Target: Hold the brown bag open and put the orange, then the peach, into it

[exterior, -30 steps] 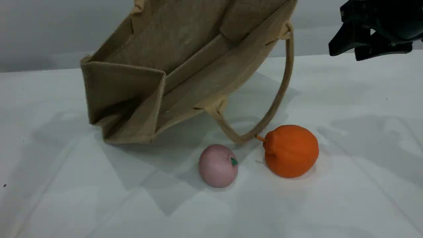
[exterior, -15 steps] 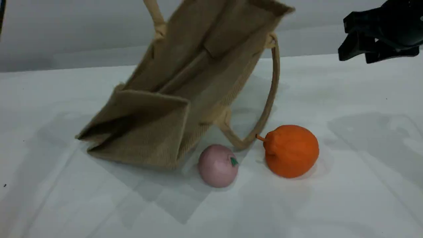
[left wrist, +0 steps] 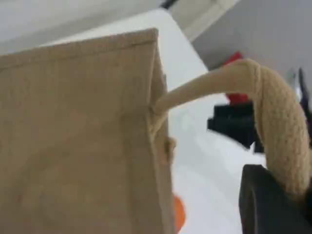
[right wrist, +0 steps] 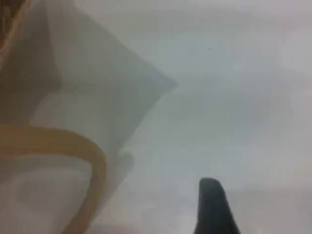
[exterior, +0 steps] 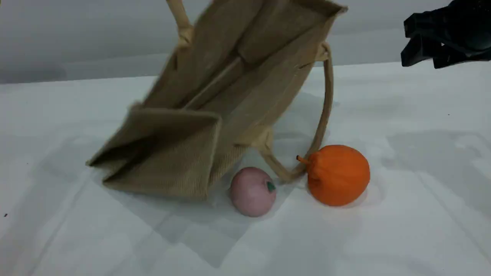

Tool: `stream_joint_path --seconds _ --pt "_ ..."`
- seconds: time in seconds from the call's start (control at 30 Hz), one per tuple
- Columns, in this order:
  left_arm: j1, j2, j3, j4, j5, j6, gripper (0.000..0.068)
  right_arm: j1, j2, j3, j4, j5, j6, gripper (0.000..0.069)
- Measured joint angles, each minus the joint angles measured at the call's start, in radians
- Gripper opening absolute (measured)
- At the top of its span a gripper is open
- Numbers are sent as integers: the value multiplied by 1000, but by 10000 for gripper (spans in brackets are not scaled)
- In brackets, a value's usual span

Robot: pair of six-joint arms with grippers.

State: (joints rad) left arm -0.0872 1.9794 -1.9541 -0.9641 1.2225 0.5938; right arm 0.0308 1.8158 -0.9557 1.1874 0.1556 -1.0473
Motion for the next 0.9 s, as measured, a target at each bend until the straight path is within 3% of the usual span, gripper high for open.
stream_joint_path --seconds 0.1,0.37,0.9 --pt "1 0 6 92 -3 59 78 0 0 0 0 -1 -4 375" --pt "-7 -7 -4 134 1 241 78 0 0 0 0 -1 -3 375" --pt "-6 -152 -69 125 3 287 78 0 1 0 21 2 -4 375"
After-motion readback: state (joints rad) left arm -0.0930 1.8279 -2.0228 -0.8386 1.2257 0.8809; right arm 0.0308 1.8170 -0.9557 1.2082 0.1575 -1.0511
